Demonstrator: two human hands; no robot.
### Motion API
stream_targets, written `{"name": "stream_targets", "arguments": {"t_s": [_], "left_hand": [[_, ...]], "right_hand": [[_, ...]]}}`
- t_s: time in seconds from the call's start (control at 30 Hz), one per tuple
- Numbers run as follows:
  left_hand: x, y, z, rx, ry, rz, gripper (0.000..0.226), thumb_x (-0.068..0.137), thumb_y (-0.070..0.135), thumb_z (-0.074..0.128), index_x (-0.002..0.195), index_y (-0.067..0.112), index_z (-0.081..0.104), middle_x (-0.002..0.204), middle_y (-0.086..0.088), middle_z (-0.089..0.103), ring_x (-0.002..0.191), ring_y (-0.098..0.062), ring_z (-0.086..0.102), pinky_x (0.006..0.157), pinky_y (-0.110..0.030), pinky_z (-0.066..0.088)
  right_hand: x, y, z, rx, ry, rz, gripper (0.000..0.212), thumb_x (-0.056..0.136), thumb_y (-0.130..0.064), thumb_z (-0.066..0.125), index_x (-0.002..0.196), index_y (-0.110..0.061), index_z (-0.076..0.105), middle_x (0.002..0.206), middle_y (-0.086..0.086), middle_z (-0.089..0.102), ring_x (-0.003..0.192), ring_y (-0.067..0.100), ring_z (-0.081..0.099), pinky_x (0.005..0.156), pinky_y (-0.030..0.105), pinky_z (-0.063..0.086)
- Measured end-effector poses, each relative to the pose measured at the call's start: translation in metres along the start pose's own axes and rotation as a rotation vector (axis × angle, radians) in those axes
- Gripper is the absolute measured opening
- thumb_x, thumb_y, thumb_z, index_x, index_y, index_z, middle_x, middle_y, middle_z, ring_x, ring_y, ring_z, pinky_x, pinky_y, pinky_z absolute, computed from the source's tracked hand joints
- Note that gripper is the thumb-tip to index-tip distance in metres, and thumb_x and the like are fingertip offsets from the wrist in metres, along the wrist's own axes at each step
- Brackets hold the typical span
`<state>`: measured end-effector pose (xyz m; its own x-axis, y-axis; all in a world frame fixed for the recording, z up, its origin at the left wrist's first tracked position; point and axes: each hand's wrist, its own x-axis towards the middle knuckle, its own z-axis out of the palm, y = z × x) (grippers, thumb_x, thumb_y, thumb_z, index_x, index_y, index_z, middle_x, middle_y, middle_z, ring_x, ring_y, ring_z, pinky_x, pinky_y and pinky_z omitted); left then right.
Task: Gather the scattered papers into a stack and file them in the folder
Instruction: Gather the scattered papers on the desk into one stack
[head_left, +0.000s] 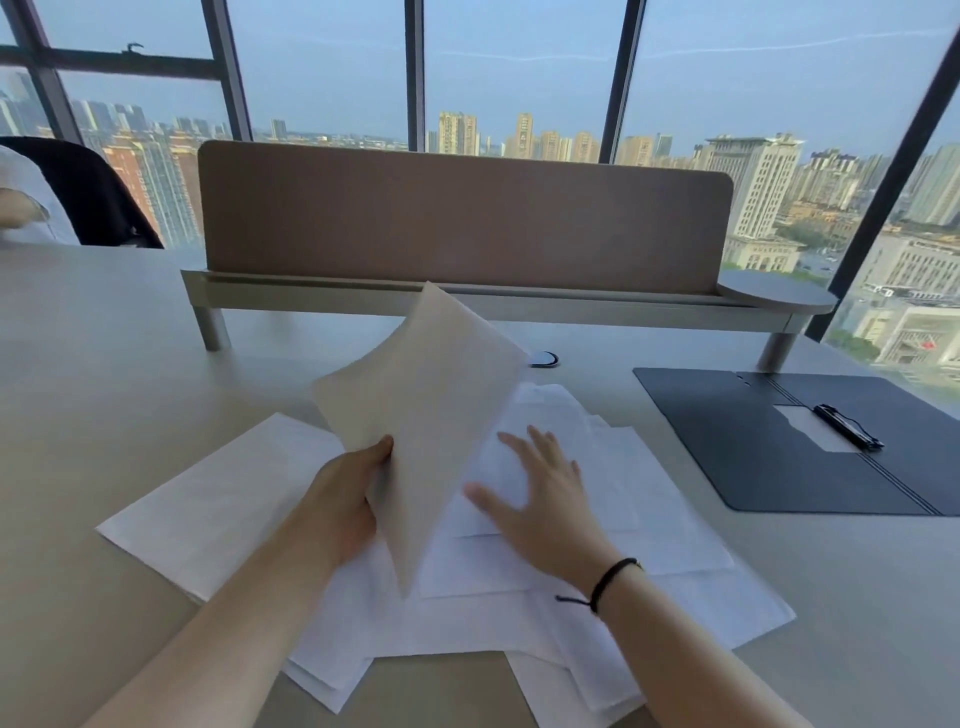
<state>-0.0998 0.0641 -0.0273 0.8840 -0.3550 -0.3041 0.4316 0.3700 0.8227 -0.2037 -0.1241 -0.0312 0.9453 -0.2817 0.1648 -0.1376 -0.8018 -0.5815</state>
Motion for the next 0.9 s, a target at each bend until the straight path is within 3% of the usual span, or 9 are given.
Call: {"name": "stream_targets", "arguments": {"t_s": [0.1,0.17,0.27,0.4,0.53,0.6,0.67,0.8,0.9], "left_hand": [[-0.002,0.012,-0.003,-0.012,0.029,0.129,0.024,0.099,0.014,0.053,0.115,0.009,0.069,0.107,-0.006,0.077,0.101,-0.025,0.070,0.086,-0.039,0.053],[0.000,0.023,-0.014,-0.006,0.099,0.213,0.027,0.098,0.014,0.054,0.119,0.007,0.069,0.110,-0.007,0.077,0.103,-0.025,0.070,0.087,-0.038,0.054],[0.005,0.024,-0.024,0.004,0.224,0.234,0.035,0.095,0.013,0.059,0.127,0.001,0.065,0.127,-0.011,0.069,0.120,-0.029,0.062,0.101,-0.039,0.048],[-0.001,0.011,-0.007,0.104,0.202,0.185,0.033,0.096,0.010,0.058,0.125,-0.004,0.064,0.125,-0.010,0.065,0.112,-0.025,0.060,0.076,-0.023,0.050],[-0.002,-0.001,0.009,0.134,0.115,0.071,0.028,0.094,0.014,0.061,0.117,0.000,0.069,0.109,-0.012,0.075,0.100,-0.030,0.069,0.090,-0.040,0.054],[-0.001,-0.004,0.010,0.153,0.085,0.065,0.031,0.094,0.016,0.061,0.121,0.004,0.069,0.114,-0.012,0.075,0.108,-0.031,0.069,0.101,-0.045,0.049],[-0.001,-0.003,0.009,0.136,0.080,0.076,0.031,0.094,0.016,0.060,0.121,0.004,0.069,0.116,-0.012,0.074,0.110,-0.030,0.069,0.097,-0.042,0.051],[-0.002,0.000,0.004,0.053,0.085,0.055,0.033,0.097,0.014,0.055,0.125,0.003,0.066,0.122,-0.014,0.071,0.113,-0.031,0.067,0.094,-0.041,0.052],[-0.001,0.001,0.000,-0.030,0.123,0.043,0.032,0.095,0.012,0.058,0.125,0.003,0.066,0.124,-0.015,0.070,0.111,-0.034,0.066,0.091,-0.043,0.053]], "right_hand": [[0.006,0.045,-0.038,-0.185,0.238,0.182,0.087,0.073,-0.085,0.033,0.140,-0.031,0.049,0.157,-0.001,0.038,0.149,0.019,0.026,0.119,0.052,0.021],[0.002,0.078,-0.055,-0.313,0.179,0.365,0.099,0.069,-0.091,0.020,0.145,-0.032,0.042,0.157,0.002,0.038,0.149,0.023,0.024,0.118,0.056,0.020],[-0.006,0.096,-0.053,-0.360,-0.002,0.502,0.105,0.069,-0.092,0.013,0.155,-0.032,0.023,0.165,0.012,0.019,0.154,0.028,0.005,0.122,0.056,0.005],[-0.002,0.072,-0.042,-0.250,-0.029,0.482,0.103,0.075,-0.090,0.017,0.160,-0.032,0.007,0.168,0.015,0.007,0.155,0.031,-0.002,0.124,0.048,0.001],[-0.001,0.061,-0.036,-0.202,-0.054,0.428,0.089,0.087,-0.070,0.031,0.160,-0.029,-0.001,0.167,0.017,0.007,0.155,0.032,0.000,0.124,0.044,0.003],[0.000,0.061,-0.040,-0.159,-0.025,0.393,0.094,0.081,-0.066,0.035,0.159,-0.022,0.005,0.159,0.019,0.029,0.150,0.038,0.021,0.118,0.046,0.021],[0.000,0.056,-0.051,0.014,0.087,0.439,0.107,0.071,-0.080,0.030,0.157,-0.019,0.015,0.149,0.017,0.045,0.137,0.038,0.043,0.105,0.047,0.037],[0.007,0.055,-0.078,0.267,0.309,0.514,0.096,0.080,-0.072,0.056,0.153,-0.016,0.031,0.152,0.011,0.046,0.138,0.030,0.044,0.107,0.045,0.043],[0.012,0.059,-0.089,0.556,0.361,0.589,0.082,0.074,-0.060,0.071,0.139,-0.015,0.048,0.113,0.007,0.066,0.087,0.025,0.066,0.073,0.045,0.061]]}}
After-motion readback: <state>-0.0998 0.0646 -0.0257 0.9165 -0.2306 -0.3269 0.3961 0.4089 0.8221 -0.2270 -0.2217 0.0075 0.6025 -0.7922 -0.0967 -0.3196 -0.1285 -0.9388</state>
